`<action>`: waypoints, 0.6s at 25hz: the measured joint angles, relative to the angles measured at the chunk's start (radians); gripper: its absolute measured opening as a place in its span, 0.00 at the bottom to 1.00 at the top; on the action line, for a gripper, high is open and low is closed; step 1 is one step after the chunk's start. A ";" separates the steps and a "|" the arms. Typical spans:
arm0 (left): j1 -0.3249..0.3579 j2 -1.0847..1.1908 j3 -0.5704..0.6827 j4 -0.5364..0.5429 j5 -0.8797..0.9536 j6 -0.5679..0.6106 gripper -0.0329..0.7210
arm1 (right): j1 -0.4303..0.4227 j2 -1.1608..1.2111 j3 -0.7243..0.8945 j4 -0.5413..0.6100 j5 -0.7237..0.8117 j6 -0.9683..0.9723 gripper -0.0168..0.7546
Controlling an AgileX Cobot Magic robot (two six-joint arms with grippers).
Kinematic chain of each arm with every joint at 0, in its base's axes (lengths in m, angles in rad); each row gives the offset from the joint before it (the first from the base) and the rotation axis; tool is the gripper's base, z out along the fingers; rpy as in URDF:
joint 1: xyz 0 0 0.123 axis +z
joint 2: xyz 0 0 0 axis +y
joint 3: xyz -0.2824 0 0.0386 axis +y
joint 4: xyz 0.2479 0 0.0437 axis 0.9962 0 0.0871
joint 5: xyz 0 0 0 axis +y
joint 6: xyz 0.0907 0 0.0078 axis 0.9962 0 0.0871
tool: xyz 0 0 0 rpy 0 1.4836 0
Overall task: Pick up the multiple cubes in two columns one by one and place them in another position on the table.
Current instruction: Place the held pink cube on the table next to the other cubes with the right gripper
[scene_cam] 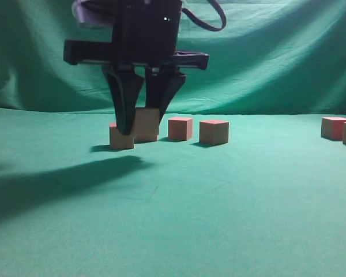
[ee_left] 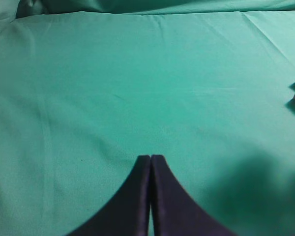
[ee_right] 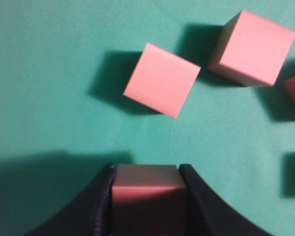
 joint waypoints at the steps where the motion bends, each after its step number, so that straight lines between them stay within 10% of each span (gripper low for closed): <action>1: 0.000 0.000 0.000 0.000 0.000 0.000 0.04 | 0.000 0.006 -0.001 0.000 0.000 0.002 0.39; 15: 0.000 0.000 0.000 0.000 0.000 0.000 0.04 | 0.000 0.072 -0.007 -0.026 -0.077 0.004 0.39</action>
